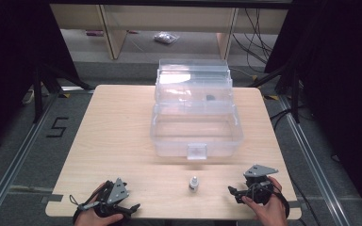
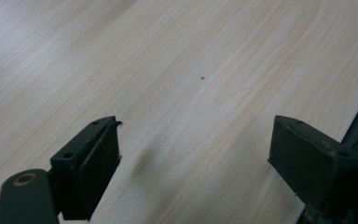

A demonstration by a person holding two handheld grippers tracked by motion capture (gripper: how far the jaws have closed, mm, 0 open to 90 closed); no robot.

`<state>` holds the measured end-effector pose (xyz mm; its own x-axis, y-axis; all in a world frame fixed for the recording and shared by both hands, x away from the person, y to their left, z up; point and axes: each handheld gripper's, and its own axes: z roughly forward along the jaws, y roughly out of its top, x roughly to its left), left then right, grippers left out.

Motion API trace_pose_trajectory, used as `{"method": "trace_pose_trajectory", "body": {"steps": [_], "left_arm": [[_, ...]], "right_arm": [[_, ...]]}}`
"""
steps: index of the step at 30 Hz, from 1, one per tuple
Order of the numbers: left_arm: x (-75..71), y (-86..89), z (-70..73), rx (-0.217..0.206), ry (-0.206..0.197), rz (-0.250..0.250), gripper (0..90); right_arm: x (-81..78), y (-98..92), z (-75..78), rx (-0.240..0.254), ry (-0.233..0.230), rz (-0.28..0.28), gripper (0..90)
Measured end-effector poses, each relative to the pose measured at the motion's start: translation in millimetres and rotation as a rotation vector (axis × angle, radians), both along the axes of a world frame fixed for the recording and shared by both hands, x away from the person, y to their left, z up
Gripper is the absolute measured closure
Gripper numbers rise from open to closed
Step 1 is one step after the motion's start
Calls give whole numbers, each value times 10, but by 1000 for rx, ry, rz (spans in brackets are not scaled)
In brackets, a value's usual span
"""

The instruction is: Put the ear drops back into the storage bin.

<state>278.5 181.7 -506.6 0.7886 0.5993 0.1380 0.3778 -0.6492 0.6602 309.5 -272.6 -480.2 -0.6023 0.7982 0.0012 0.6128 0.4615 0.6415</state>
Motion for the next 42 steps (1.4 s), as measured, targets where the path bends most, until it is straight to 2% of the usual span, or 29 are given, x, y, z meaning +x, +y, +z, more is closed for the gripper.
{"method": "trace_pose_trajectory", "body": {"steps": [5,7,11,12,13,15,16,17,18,20,23,24,25,26,27,29,31,32,34,35,37,38,39,40,42], "left_arm": [[-10,-12,-16,-11,6,14,156],[-1,-7,-5,-5,-4,4,156],[-8,-11,-16,-9,5,11,156],[-10,-5,-5,-11,3,9,156],[-10,10,17,3,0,-10,156],[-12,11,17,9,6,-12,156],[-17,2,3,-2,8,2,156],[-11,-12,-14,-9,3,15,156],[-8,-12,-7,-15,0,11,156],[-12,-8,-6,-17,7,8,156],[-5,-12,-16,-12,9,10,156],[4,-6,-6,-2,-3,1,156],[1,-7,-7,-5,-1,3,156],[-8,-13,-13,-11,4,14,156],[-7,-14,-18,-11,7,12,156],[1,-4,-5,0,-1,2,156],[-7,-12,-12,-11,6,13,156],[-7,6,5,9,17,-11,156],[-1,8,10,14,13,-14,156],[2,10,14,16,10,-18,156],[0,-3,-4,-3,2,1,156],[6,15,10,19,12,-22,156],[7,2,-5,1,10,-7,156],[5,-6,-11,1,-2,7,156],[-4,-2,-6,-11,4,2,156]], "right_arm": [[-17,2,12,8,22,-27,218],[-3,-7,-1,2,13,-17,219],[-23,28,-8,19,29,-22,225],[-3,13,-4,-1,12,-1,226],[2,19,-8,4,19,-2,226],[4,28,-7,6,31,10,232],[7,23,-11,-5,18,23,234],[6,24,-6,-3,16,24,235],[-6,32,4,10,14,8,239],[-4,30,7,7,17,10,238],[-9,43,12,9,40,8,238],[-6,44,12,9,37,10,238],[-4,52,15,5,39,9,237],[-6,71,-6,13,16,11,238],[-6,71,-6,13,16,11,238],[-7,90,17,0,39,27,237],[-13,109,15,11,44,23,237],[-13,123,26,-5,57,44,237],[-16,141,25,-1,51,43,237],[-18,153,48,-11,70,54,237],[-19,180,61,-14,73,62,237],[-19,193,68,-20,80,66,238],[-12,214,63,-10,62,73,239],[-7,237,73,-17,65,87,239],[2,242,74,-25,50,100,239]]}}
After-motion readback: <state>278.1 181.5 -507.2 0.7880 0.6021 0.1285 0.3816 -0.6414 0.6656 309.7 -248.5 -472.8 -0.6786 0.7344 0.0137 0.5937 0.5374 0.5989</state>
